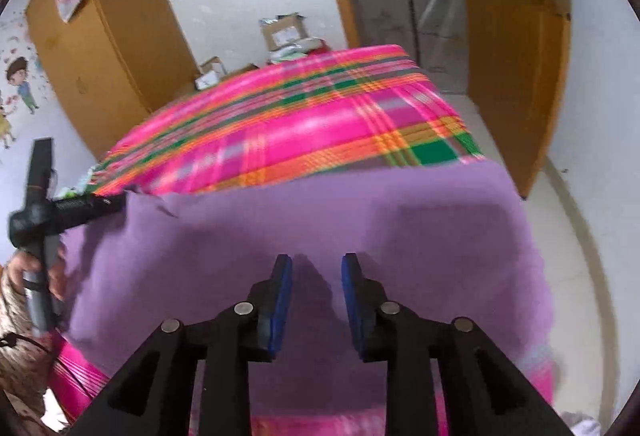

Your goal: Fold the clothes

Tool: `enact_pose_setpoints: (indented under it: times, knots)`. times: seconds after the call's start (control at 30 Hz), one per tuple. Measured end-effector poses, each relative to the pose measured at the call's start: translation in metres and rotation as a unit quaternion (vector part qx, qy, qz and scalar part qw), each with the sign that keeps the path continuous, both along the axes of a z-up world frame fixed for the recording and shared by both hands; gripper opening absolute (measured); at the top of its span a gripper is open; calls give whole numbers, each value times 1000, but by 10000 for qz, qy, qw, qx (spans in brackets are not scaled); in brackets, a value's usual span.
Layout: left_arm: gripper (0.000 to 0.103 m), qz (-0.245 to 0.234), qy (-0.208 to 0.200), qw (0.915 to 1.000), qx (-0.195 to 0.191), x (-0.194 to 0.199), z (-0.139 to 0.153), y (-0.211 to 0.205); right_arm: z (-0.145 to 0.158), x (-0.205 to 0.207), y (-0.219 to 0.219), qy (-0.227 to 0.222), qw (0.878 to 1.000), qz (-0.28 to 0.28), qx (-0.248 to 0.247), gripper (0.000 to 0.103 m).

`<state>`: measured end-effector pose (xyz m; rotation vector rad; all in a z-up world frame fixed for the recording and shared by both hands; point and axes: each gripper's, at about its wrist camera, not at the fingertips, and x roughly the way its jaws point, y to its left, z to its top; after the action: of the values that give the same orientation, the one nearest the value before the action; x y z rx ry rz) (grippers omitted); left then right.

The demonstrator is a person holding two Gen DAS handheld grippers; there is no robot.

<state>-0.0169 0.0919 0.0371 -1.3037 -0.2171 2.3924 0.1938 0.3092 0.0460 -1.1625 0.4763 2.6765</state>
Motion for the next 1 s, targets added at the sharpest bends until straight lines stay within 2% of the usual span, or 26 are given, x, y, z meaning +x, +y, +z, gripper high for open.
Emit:
enact_pose_setpoints:
  times: [0.1, 0.2, 0.37, 0.47, 0.6, 0.77, 0.87, 1.0]
  knots:
    - [32, 81, 128, 9999, 52, 15, 10, -12, -7, 14, 16, -175, 9982, -567, 34, 26]
    - [32, 204, 209, 9994, 158, 34, 19, -33, -5, 28, 17, -31, 9980, -635, -59, 26]
    - [32, 556, 291, 9974, 353, 69, 28, -72, 1, 31, -24, 255, 9995, 182, -33, 27]
    - [32, 760, 342, 9960, 316, 92, 26, -96, -7, 25, -52, 119, 9978, 655, -24, 27]
    - [32, 1067, 264, 9938, 169, 119, 13, -130, -16, 30, -70, -38, 9963, 839, 178, 29]
    - [32, 1562, 68, 9875, 207, 140, -7, -170, -9, 31, -85, 16, 9947, 963, 368, 29]
    - [32, 1748, 40, 9842, 280, 147, -11, -186, -2, 20, -110, 216, 9905, 1320, 320, 29]
    - [32, 1842, 73, 9823, 335, 155, -13, -200, -8, 7, -144, 98, 9826, 1814, 379, 29]
